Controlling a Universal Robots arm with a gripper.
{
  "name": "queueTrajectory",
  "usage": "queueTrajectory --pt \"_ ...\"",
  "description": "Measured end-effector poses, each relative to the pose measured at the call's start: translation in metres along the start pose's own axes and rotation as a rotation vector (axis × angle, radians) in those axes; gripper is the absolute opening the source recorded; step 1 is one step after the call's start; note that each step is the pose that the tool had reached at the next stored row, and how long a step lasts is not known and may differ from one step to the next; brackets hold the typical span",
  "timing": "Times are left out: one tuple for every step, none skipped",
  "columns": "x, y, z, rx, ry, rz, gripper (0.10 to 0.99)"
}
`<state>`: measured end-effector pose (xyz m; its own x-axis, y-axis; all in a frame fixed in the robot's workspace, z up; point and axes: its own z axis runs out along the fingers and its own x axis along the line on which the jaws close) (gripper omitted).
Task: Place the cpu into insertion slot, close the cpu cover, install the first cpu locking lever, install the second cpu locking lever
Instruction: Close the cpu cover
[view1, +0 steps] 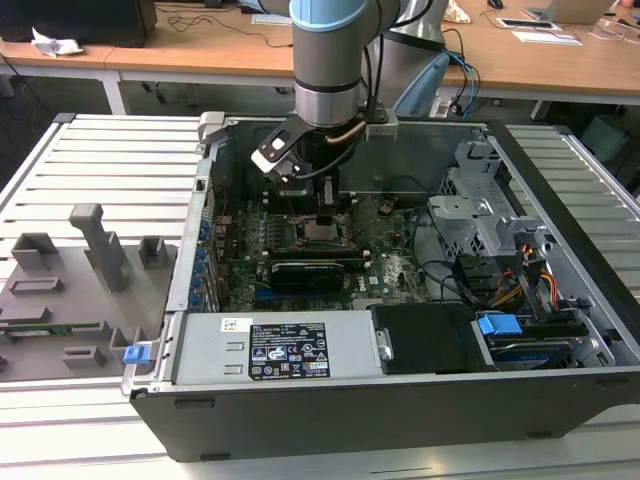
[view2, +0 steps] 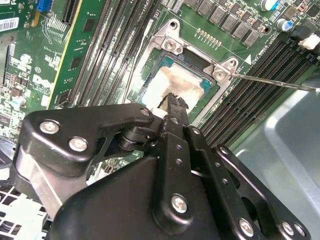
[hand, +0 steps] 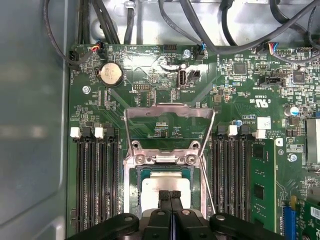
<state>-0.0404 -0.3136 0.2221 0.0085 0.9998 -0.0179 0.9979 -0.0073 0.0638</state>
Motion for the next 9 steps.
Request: queueTrajectory --pt "-0.0001 0.0000 -0.0007 0.000 -0.0001 0.000 0.106" --pt "-0.0001 0.0001 -0.0016 0.000 0.0000 0.000 0.106" --pt "-0.0001 0.0001 -0.0021 0.000 -0.0001 0.000 0.106" --pt "-0.0001 0.0001 -0.0026 0.000 -0.0001 0.000 0.106" --pt "-0.0001 0.0002 -0.0035 0.000 -0.0001 0.000 0.106" --pt "-0.0001 0.0002 -0.0040 0.000 -0.0001 0.000 0.106" --pt "-0.0001 0.0003 -0.0045 0.000 -0.0002 0.000 0.106" --pt "-0.0001 0.0003 -0.0053 0.000 -0.0001 0.001 0.106" --pt "-0.0001 0.0004 -0.0064 0.000 -0.0001 0.001 0.106"
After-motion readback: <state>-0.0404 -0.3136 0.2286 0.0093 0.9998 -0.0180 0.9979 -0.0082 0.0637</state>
